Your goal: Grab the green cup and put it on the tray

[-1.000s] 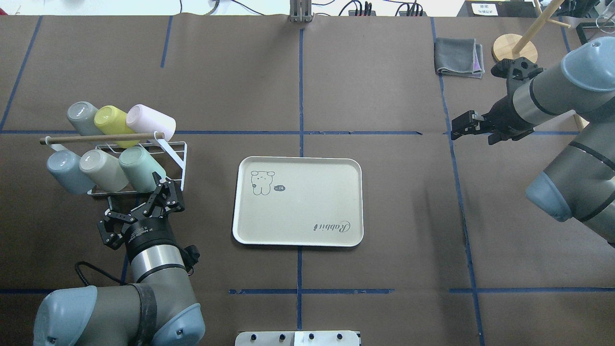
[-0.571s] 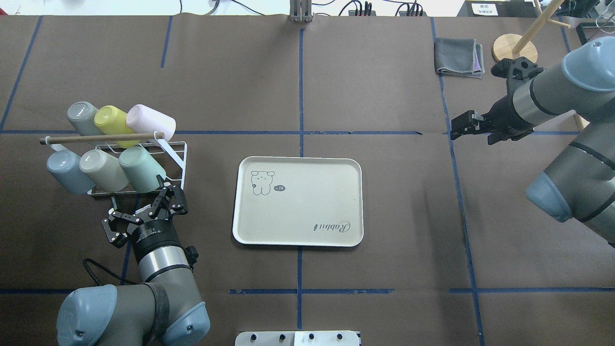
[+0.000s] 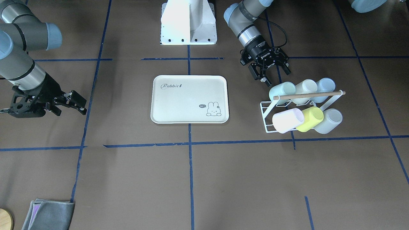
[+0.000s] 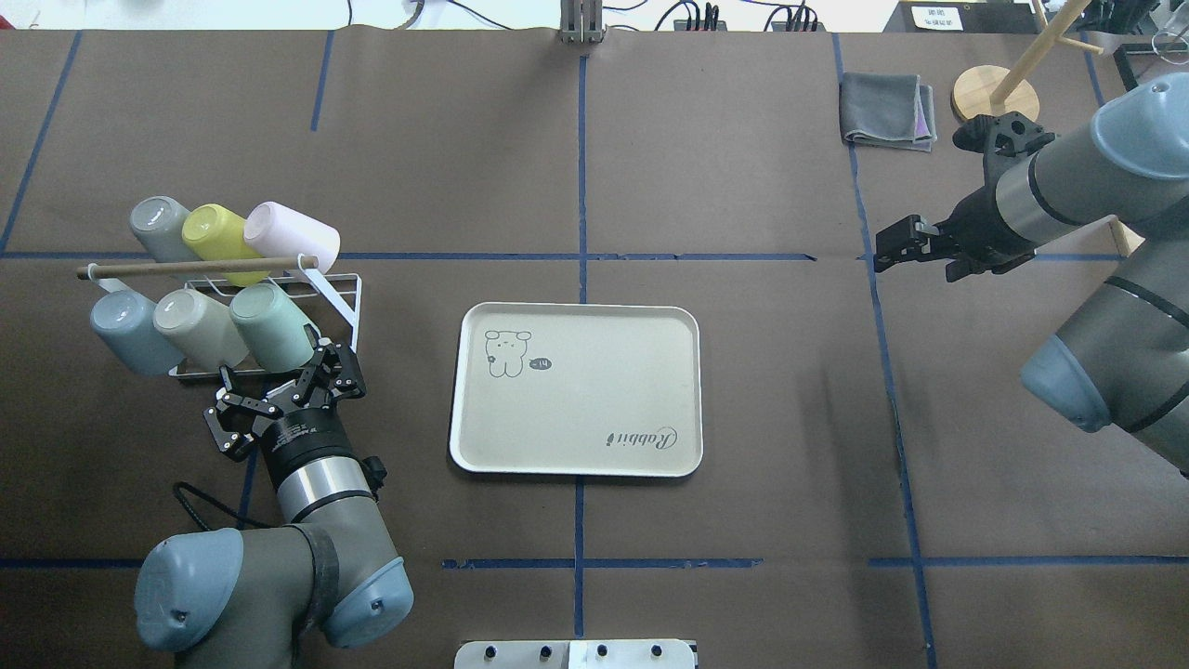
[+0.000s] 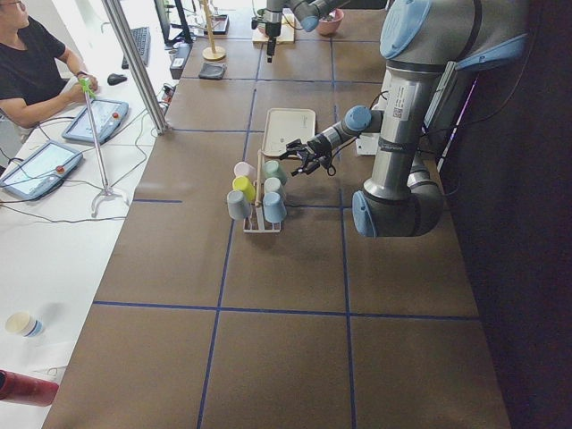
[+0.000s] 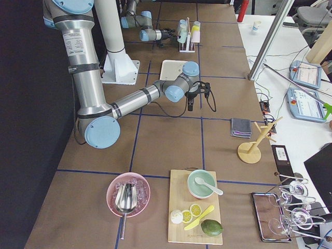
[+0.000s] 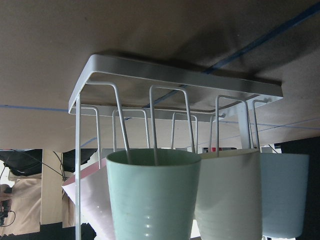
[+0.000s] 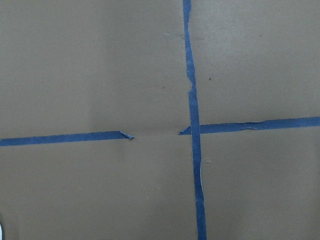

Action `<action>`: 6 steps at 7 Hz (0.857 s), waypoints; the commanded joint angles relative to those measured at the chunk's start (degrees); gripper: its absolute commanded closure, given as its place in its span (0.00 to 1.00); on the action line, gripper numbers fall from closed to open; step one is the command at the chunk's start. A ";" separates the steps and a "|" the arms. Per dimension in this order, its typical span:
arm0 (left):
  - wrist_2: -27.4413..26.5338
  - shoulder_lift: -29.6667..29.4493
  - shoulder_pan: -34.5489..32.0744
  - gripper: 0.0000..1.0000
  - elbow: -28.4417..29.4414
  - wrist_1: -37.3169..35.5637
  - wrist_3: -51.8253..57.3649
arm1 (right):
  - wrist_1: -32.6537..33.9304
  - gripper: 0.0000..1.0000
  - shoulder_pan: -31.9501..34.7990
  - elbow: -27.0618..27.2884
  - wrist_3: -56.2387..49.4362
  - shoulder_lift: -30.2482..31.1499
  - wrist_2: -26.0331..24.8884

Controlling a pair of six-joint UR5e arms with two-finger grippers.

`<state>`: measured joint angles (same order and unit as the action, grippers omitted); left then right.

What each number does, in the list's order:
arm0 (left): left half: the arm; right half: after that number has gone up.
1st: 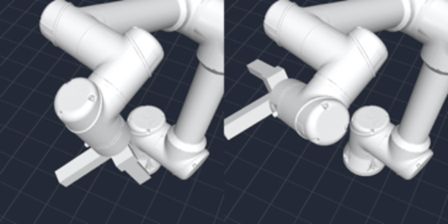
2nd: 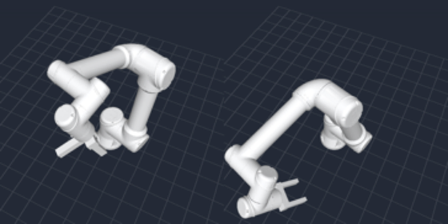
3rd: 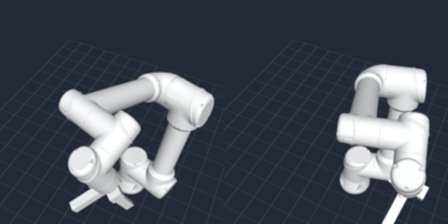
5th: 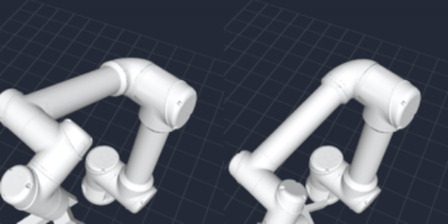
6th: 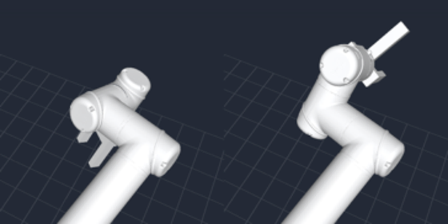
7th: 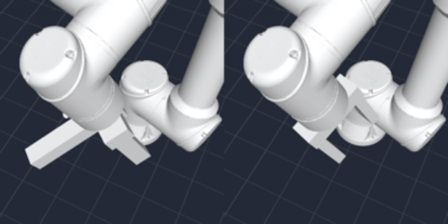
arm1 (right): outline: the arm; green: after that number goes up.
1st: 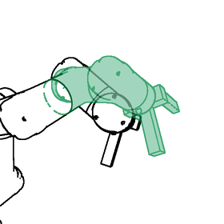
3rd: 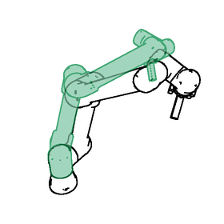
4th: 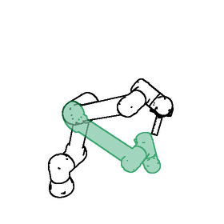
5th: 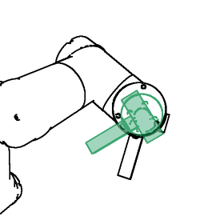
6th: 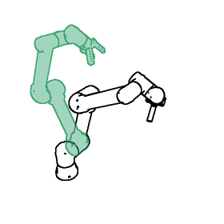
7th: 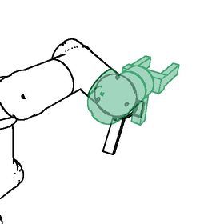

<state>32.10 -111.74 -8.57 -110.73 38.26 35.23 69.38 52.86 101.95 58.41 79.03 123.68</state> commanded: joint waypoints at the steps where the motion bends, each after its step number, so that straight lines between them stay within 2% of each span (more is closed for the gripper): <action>1: -0.19 -0.06 -1.79 0.00 2.25 1.03 0.28 | -0.04 0.00 0.05 -0.08 -0.05 0.07 -0.02; 3: -0.28 -0.15 -4.07 0.00 4.37 4.01 0.45 | -0.04 0.00 -0.04 -0.17 -0.05 0.07 -0.02; 4: -2.46 -0.15 -4.43 0.00 4.90 4.11 0.45 | -0.04 0.00 -0.04 -0.26 -0.05 0.07 -0.02; 6: -2.57 -0.23 -4.17 0.00 5.43 4.20 0.37 | -0.04 0.00 -0.04 -0.26 -0.05 -0.02 -0.02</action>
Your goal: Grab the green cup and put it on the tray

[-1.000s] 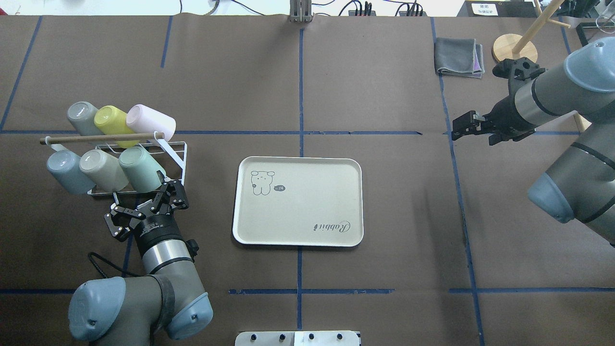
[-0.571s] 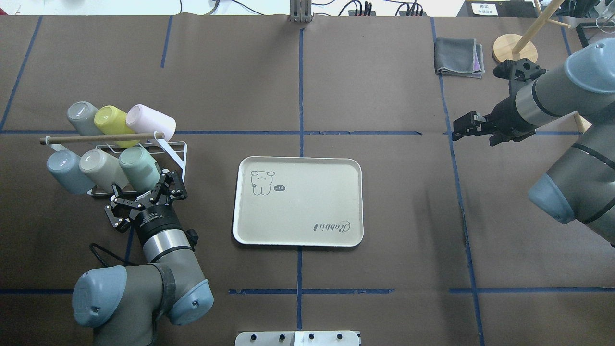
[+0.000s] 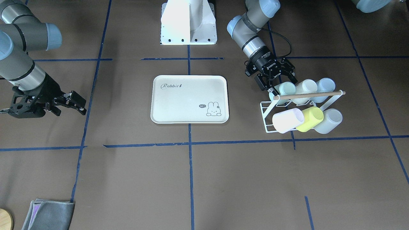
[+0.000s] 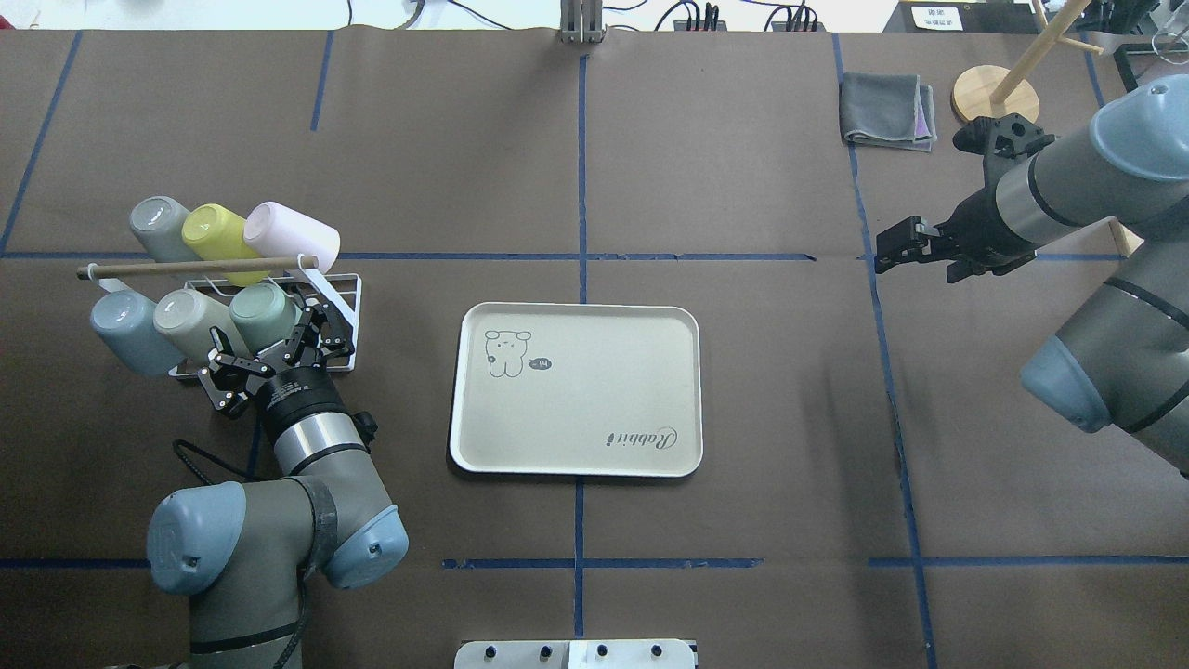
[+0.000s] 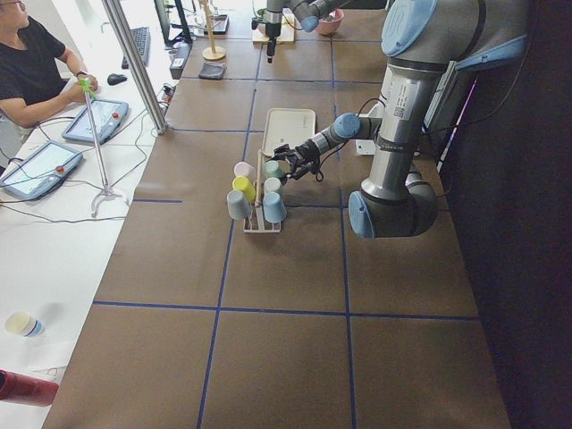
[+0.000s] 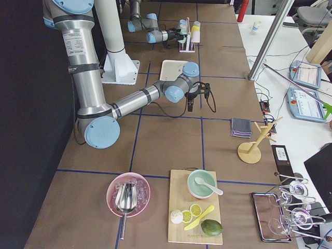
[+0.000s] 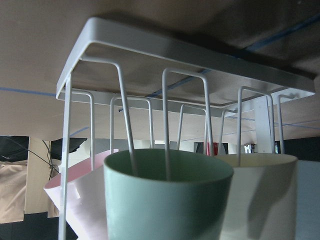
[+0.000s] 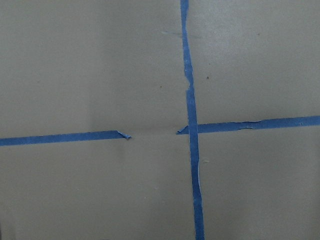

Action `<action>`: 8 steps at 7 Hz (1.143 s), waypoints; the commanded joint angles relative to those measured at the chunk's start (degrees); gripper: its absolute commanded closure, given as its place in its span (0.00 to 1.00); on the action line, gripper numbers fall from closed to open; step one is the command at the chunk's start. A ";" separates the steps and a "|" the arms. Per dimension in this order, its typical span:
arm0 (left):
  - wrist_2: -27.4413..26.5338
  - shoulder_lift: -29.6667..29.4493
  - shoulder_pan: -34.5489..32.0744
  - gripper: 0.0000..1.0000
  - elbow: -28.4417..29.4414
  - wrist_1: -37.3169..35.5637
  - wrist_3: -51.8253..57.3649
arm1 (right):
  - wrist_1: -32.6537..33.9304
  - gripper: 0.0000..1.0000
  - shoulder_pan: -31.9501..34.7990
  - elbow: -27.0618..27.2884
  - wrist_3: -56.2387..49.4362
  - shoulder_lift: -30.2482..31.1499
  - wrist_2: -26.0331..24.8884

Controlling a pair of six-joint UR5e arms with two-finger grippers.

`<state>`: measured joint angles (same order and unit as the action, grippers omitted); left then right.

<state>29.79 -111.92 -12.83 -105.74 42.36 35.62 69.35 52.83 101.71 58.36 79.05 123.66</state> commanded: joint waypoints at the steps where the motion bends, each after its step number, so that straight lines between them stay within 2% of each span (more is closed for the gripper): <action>1: -0.26 -0.06 0.18 0.00 1.32 1.05 -0.02 | 0.00 0.00 0.00 -0.02 0.00 -0.04 0.00; 3: -0.09 -0.67 0.35 0.00 5.61 4.30 0.06 | 0.00 0.00 0.00 -0.10 0.00 0.05 0.00; 5: 0.09 -1.11 0.44 0.02 6.34 4.23 0.24 | -0.09 0.00 0.08 -0.19 -0.09 0.57 0.00; 7: 0.00 -2.69 0.35 0.11 5.29 3.88 1.02 | 0.00 0.00 0.08 -0.28 -0.35 0.49 0.00; 8: 0.17 -2.87 0.09 0.31 4.50 4.22 3.99 | 0.00 0.00 0.08 -0.28 -0.35 0.49 0.00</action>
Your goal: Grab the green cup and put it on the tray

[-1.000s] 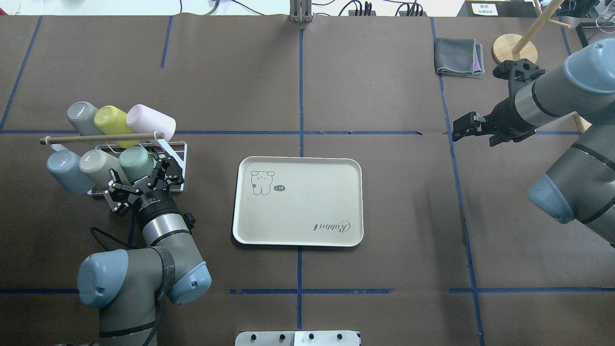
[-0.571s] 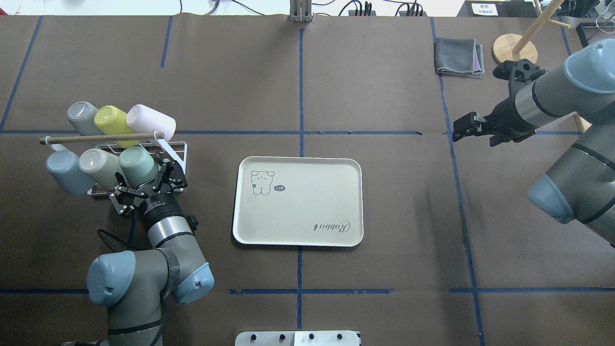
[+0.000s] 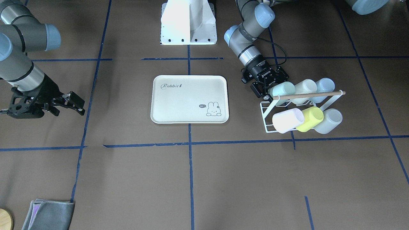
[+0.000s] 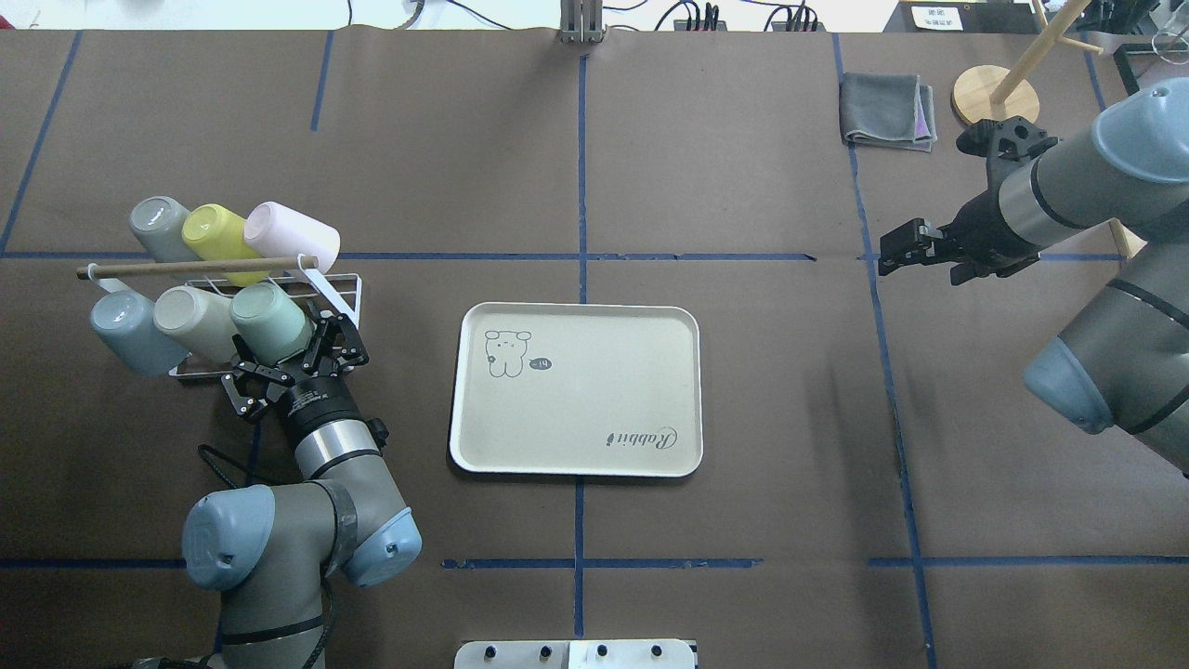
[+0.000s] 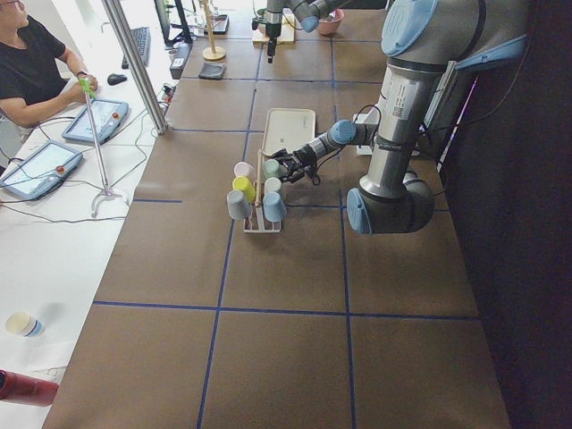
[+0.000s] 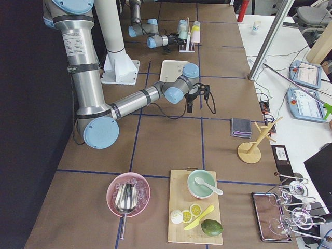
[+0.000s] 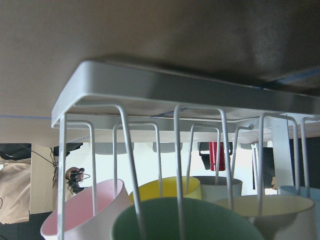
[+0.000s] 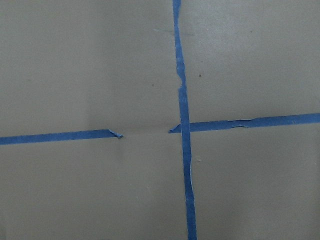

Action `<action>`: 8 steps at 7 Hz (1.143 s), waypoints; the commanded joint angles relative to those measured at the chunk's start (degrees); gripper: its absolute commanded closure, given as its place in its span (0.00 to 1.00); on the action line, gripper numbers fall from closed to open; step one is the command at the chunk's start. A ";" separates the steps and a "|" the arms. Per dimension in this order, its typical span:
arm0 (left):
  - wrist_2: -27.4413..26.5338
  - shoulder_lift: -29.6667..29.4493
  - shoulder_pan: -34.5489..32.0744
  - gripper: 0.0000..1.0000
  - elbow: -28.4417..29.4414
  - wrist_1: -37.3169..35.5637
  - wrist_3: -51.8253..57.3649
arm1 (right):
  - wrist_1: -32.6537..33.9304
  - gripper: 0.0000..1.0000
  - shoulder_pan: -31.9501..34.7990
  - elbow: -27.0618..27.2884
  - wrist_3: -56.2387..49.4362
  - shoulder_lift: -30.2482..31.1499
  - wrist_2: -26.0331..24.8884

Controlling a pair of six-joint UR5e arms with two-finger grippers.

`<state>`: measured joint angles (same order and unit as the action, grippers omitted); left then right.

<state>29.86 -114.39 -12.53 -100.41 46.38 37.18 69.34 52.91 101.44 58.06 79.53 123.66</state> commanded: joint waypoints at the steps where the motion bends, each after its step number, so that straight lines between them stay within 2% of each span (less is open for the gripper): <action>1: 0.11 -0.39 -0.39 0.52 -1.80 0.20 2.20 | 0.01 0.00 -0.08 -0.02 -0.05 0.01 0.00; 2: 0.11 -0.39 -0.48 0.71 -2.07 0.20 2.55 | 0.01 0.00 -0.08 -0.02 0.21 -0.07 0.00; 3: 0.11 -0.30 -0.65 0.76 -2.33 0.20 2.55 | 0.01 0.00 -0.08 -0.02 0.21 -0.07 -0.09; 5: -0.15 0.83 -0.83 0.81 -4.96 0.03 2.46 | 0.01 0.00 -0.08 -0.02 0.30 -0.07 -0.18; 8: -0.33 1.80 -0.83 0.82 -5.50 -0.24 2.11 | 0.01 0.00 -0.08 0.07 0.39 -0.07 -0.09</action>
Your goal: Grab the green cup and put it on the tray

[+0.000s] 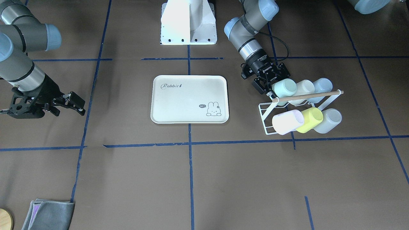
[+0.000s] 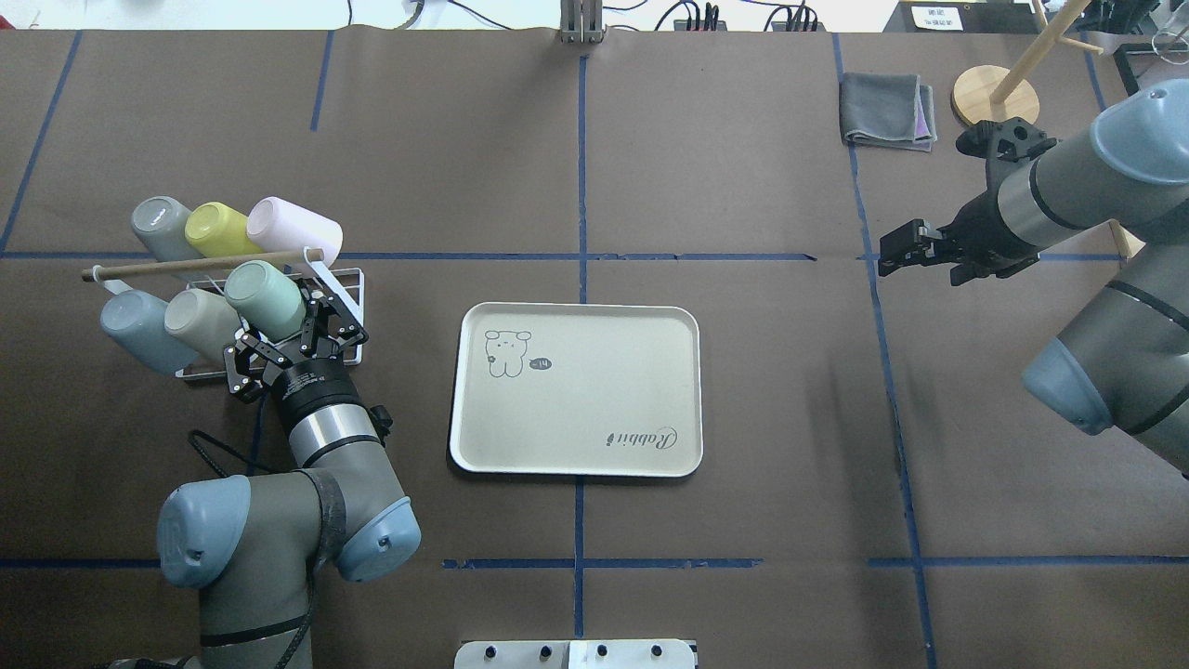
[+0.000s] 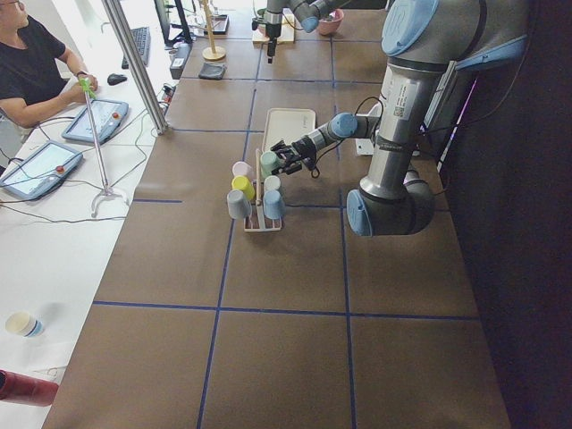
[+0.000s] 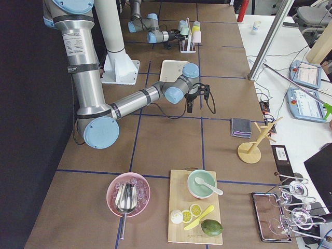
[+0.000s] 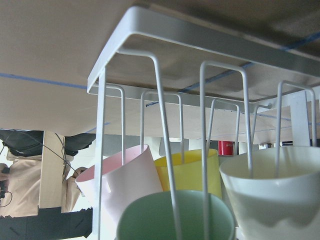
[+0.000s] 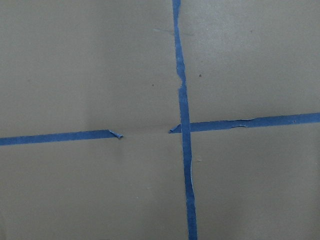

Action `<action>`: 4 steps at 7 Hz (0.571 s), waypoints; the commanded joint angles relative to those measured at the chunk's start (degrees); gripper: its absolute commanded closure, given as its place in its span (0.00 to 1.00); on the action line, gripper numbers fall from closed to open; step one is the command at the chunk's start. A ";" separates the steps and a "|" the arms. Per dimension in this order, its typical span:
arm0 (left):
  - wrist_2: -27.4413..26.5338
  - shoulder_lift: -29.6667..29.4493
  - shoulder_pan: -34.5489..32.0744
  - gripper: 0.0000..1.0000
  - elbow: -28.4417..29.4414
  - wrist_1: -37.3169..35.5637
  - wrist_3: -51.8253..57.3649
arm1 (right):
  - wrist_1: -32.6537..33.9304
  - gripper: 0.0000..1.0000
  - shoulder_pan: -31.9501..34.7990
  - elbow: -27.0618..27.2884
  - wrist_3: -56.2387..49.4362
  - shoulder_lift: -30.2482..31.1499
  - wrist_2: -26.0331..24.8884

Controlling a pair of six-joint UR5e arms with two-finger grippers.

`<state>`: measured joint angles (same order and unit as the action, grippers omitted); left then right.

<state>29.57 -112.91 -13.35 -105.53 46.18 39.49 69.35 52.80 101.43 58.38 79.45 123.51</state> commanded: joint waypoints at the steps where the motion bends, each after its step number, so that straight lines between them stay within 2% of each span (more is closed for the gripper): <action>1: -0.04 0.24 0.00 0.85 -1.24 -1.25 -0.21 | 0.00 0.00 0.03 0.17 0.07 0.00 0.07; 4: -0.04 0.15 0.17 0.86 -4.07 -4.78 -0.29 | 0.00 0.00 0.03 0.26 0.07 0.00 0.07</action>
<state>29.53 -112.75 -13.25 -109.08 42.05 39.21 69.35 52.82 101.67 58.42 79.45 123.57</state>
